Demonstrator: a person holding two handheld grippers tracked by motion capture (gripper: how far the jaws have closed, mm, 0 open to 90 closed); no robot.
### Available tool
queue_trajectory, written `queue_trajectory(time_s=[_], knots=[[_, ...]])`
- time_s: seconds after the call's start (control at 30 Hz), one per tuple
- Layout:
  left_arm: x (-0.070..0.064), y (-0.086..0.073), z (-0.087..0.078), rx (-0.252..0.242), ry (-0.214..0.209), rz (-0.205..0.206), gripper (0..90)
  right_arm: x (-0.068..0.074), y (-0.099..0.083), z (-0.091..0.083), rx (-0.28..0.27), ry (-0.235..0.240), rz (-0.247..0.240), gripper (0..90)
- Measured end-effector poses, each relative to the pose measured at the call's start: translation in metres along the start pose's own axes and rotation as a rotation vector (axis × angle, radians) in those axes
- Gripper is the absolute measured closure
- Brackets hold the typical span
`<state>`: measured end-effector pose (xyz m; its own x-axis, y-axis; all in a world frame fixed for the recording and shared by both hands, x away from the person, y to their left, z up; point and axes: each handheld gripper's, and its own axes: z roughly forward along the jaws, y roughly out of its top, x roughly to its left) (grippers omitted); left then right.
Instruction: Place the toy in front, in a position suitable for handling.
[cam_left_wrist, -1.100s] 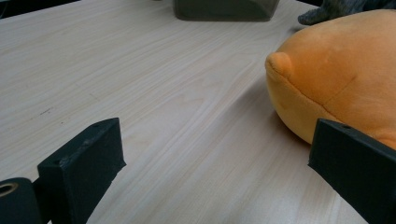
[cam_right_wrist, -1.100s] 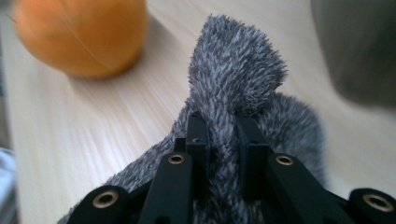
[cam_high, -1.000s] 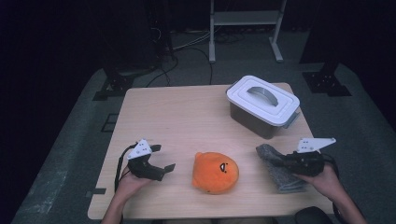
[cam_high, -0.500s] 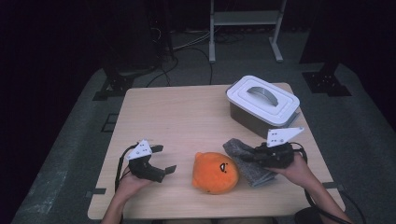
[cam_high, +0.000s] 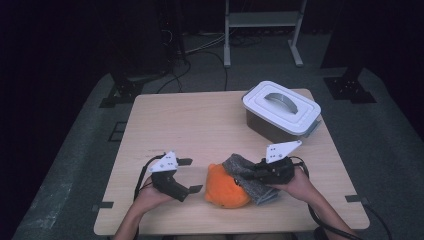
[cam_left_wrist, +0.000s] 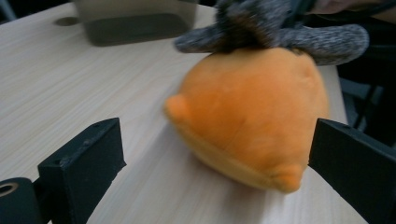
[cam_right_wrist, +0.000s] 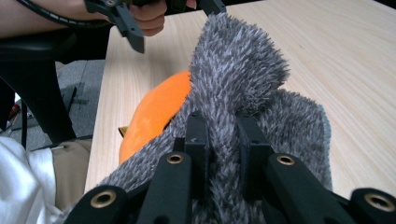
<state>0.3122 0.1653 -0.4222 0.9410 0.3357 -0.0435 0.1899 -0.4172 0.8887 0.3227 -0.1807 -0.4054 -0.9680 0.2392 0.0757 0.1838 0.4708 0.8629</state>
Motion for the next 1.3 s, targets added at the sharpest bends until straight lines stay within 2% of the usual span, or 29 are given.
queue_trajectory(time_s=[0.1,0.23,0.3,0.37,0.47,0.53,0.67,0.8,0.93,1.07,1.17,1.23,1.3], knots=[[-0.004,0.006,0.014,0.034,-0.043,0.033,2.6,0.000,-0.003,0.001,0.002,0.003,-0.007,76.4],[-0.003,0.011,0.036,0.102,-0.072,0.073,2.6,-0.002,-0.007,0.001,-0.004,0.008,-0.009,76.5],[-0.001,0.011,0.047,0.125,-0.082,0.073,2.6,-0.003,-0.008,0.000,-0.003,0.009,-0.009,76.4],[0.000,0.010,0.052,0.113,-0.091,0.060,2.3,-0.003,-0.009,0.000,0.000,0.001,-0.010,76.4],[-0.002,0.008,0.050,0.092,-0.104,0.042,8.7,-0.006,-0.013,-0.003,-0.004,0.000,0.008,76.3],[-0.006,0.007,0.051,0.093,-0.094,0.050,14.5,-0.007,-0.011,-0.005,-0.011,0.014,0.021,76.3],[-0.013,0.009,0.052,0.096,-0.068,0.062,20.0,0.000,-0.001,-0.006,-0.031,0.032,0.007,76.4],[-0.018,0.010,0.052,0.128,-0.033,0.074,20.6,0.011,0.002,0.002,-0.001,0.038,-0.029,76.2],[-0.019,0.009,0.051,0.119,-0.032,0.057,21.3,0.009,-0.009,-0.007,0.012,0.021,-0.009,76.4],[-0.016,0.007,0.052,0.098,-0.050,0.049,21.2,0.007,-0.028,-0.023,0.032,-0.030,0.033,76.5],[-0.016,0.008,0.053,0.097,-0.045,0.042,21.2,0.008,-0.035,-0.029,0.047,-0.058,0.050,76.5],[-0.017,0.009,0.054,0.111,-0.034,0.048,21.2,0.012,-0.031,-0.028,0.040,-0.056,0.035,76.3],[-0.017,0.008,0.053,0.115,-0.033,0.048,21.2,0.018,-0.021,-0.023,0.017,-0.023,-0.002,76.0]])
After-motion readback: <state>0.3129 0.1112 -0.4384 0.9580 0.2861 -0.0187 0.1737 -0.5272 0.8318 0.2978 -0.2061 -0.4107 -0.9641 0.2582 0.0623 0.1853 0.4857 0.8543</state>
